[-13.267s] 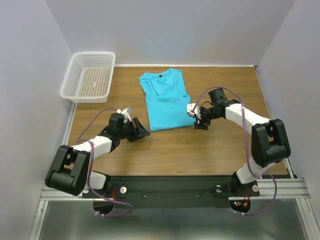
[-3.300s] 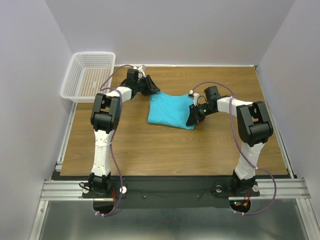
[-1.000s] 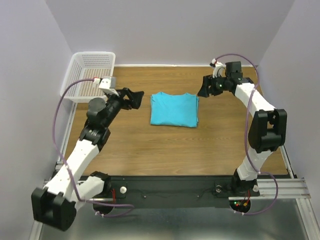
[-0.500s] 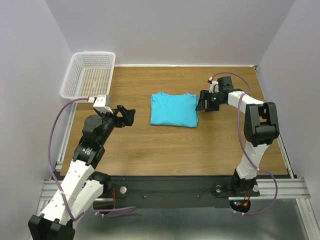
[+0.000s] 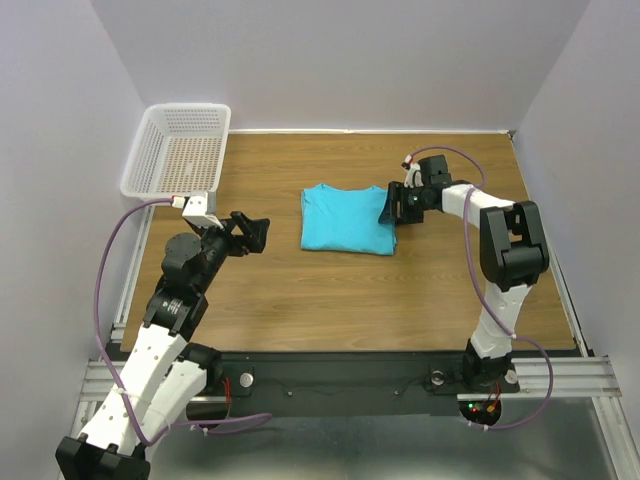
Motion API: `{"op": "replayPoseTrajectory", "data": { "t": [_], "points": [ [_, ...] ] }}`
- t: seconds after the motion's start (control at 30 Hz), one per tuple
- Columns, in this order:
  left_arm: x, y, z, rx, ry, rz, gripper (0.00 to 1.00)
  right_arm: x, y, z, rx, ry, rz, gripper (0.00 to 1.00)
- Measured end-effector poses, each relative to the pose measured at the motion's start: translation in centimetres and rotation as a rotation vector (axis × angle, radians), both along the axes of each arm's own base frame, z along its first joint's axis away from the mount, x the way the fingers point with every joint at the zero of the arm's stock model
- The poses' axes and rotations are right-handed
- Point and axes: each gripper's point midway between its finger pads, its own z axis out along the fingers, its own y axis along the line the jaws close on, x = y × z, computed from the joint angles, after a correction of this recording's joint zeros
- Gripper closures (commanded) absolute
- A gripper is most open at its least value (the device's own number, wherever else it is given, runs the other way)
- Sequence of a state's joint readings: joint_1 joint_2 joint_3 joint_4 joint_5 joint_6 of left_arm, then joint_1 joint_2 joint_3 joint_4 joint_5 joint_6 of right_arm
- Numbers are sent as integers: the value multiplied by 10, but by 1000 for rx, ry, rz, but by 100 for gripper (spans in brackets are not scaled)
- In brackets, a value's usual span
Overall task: Fold and stack the t-shirts
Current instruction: Neatly place the folded tshirt to the corner
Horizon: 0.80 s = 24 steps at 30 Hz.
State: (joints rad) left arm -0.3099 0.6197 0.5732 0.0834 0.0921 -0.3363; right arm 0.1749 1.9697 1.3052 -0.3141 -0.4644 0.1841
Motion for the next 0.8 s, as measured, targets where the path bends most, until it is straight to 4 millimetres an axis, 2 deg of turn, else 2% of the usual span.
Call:
{"op": "replayPoseTrajectory", "data": {
  "t": [0.07,0.23,0.27,0.37,0.4,0.43,0.63,0.7,0.8],
  "points": [
    [0,0,0,-2,1,0,2,0,3,0,1,0,2,39],
    [0,0,-1,-5,6,1,2,-3,6,-5,-4,11,-5,58],
    [0,0,-1,-4,8,1,2,-3,5,-5,-4,14,-10,66],
    [0,0,-2,-4,10,4,2,-5,5,-8,-5,26,-11,81],
    [0,0,-2,-4,10,4,2,-5,6,-10,-3,31,-11,95],
    [0,0,-2,-6,11,5,2,-6,6,-11,-3,33,-9,99],
    [-1,1,-4,-7,20,9,2,-4,-1,-12,-12,29,-12,99],
    [-1,1,-4,-6,21,9,2,-2,-11,-12,-19,29,-18,100],
    [-1,1,-5,-6,22,9,2,8,-46,-9,-42,16,-54,99]
  ]
}}
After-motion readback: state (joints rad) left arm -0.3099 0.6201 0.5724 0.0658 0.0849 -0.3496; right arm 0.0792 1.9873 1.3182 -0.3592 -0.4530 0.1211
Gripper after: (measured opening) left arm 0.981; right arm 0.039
